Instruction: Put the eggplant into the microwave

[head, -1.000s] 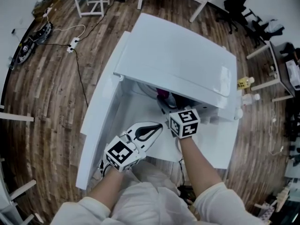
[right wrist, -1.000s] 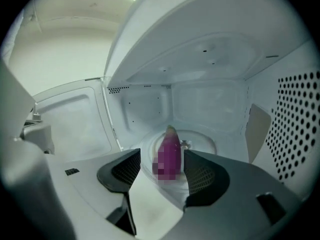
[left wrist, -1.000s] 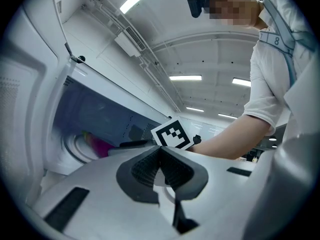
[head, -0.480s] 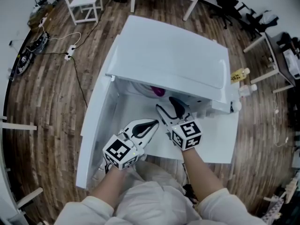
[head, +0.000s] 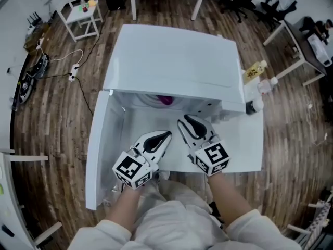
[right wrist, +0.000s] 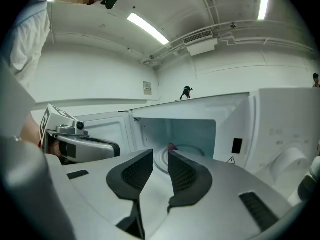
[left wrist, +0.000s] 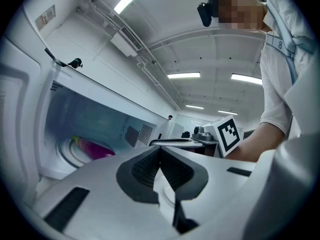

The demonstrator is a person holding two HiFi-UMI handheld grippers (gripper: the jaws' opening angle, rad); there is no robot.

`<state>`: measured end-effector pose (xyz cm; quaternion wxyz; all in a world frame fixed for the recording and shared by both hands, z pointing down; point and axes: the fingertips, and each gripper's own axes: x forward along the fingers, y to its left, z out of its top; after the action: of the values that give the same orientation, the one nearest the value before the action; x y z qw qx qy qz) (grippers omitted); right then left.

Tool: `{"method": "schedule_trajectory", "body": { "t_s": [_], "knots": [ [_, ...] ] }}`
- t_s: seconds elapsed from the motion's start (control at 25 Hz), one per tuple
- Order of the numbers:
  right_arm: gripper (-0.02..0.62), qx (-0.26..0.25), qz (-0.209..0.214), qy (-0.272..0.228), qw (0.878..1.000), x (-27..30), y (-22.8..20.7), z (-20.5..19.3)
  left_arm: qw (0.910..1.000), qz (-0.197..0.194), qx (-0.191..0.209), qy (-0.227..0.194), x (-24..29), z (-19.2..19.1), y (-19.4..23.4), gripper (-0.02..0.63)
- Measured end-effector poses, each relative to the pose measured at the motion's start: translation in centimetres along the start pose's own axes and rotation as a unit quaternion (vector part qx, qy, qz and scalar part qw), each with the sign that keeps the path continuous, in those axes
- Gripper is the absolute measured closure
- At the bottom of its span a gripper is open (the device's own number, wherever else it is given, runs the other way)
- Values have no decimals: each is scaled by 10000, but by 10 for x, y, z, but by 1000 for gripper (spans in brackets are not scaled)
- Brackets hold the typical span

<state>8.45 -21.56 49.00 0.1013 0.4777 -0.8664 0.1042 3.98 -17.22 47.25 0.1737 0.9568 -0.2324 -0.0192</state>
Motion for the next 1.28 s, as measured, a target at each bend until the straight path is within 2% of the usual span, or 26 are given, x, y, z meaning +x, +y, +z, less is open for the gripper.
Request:
{"method": "schedule_trajectory", "body": {
  "t_s": [0.08, 0.24, 0.76, 1.28],
  "knots": [
    [517, -22, 51, -110, 9999, -12, 3, 8, 10000, -64, 22, 30, 3, 5, -6, 604],
    [545, -77, 229, -241, 9994, -35, 2, 21, 9998, -160, 11, 87, 16, 10, -21, 604],
    [552, -120, 387, -417, 9983, -89, 12, 33, 9956, -753, 468, 303, 32, 31, -67, 604],
    [560, 141, 116, -675, 9975, -131, 1, 47, 9877, -1240, 835, 467, 48, 40, -104, 604]
  ]
}}
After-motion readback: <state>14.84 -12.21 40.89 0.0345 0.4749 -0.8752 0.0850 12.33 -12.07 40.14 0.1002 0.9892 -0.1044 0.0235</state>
